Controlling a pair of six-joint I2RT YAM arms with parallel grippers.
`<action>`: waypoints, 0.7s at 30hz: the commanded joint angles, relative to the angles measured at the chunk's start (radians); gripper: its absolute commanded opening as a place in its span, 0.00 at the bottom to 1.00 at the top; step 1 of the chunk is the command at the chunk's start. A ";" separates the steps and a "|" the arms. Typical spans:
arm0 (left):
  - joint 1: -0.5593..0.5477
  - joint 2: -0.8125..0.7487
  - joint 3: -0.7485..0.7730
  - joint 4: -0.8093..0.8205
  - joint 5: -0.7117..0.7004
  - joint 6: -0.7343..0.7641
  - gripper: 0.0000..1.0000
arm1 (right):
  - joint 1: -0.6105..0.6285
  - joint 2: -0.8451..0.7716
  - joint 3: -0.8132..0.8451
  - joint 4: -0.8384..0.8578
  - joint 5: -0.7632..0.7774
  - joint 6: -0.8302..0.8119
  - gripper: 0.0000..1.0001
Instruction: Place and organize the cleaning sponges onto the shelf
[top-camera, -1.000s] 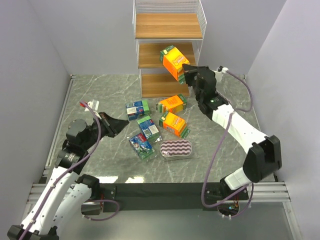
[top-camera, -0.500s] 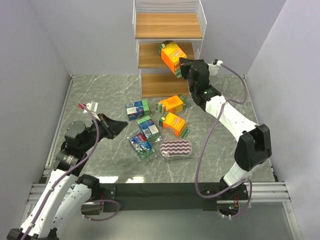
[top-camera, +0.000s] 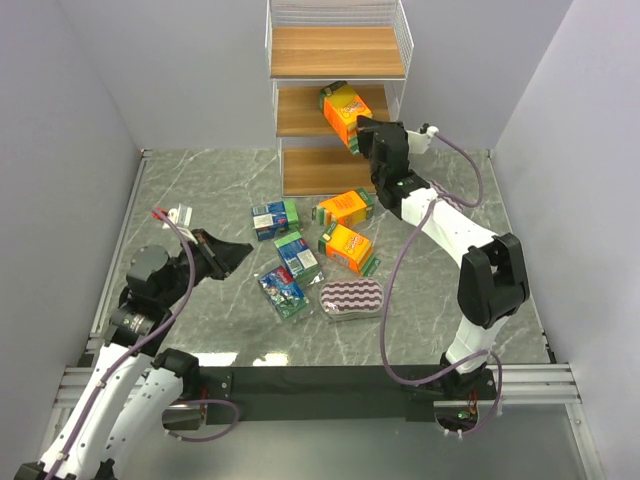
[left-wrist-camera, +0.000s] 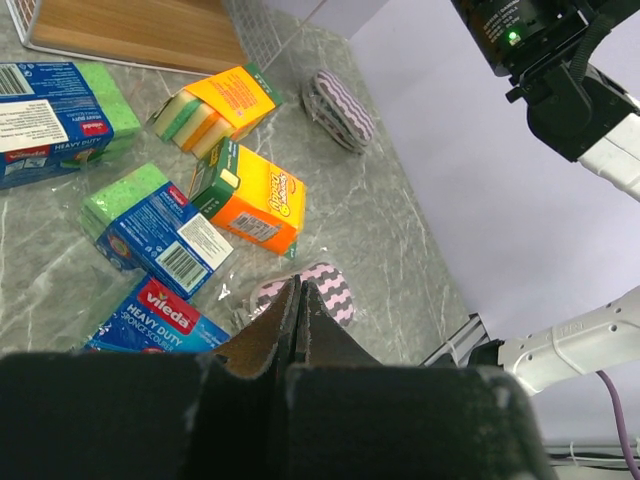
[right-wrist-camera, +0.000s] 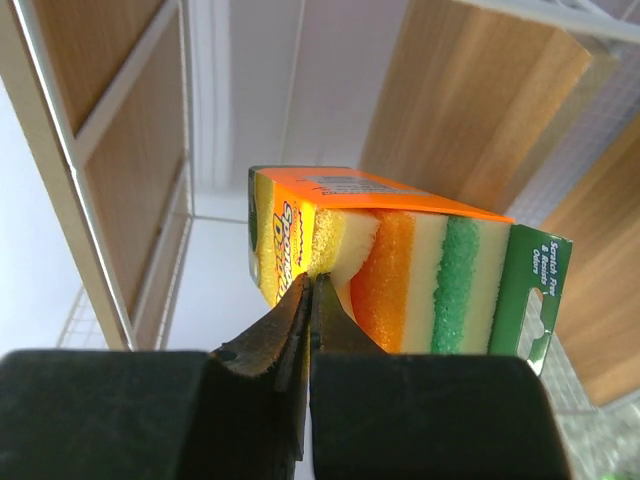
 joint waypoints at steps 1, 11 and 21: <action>-0.002 -0.019 0.023 0.010 -0.016 0.009 0.01 | -0.009 -0.001 0.028 0.077 0.089 0.029 0.00; -0.002 -0.025 0.011 0.019 -0.008 -0.011 0.01 | 0.018 0.048 0.199 -0.136 0.287 0.153 0.00; -0.002 -0.051 0.011 -0.005 -0.013 -0.011 0.01 | 0.047 0.174 0.398 -0.331 0.422 0.253 0.00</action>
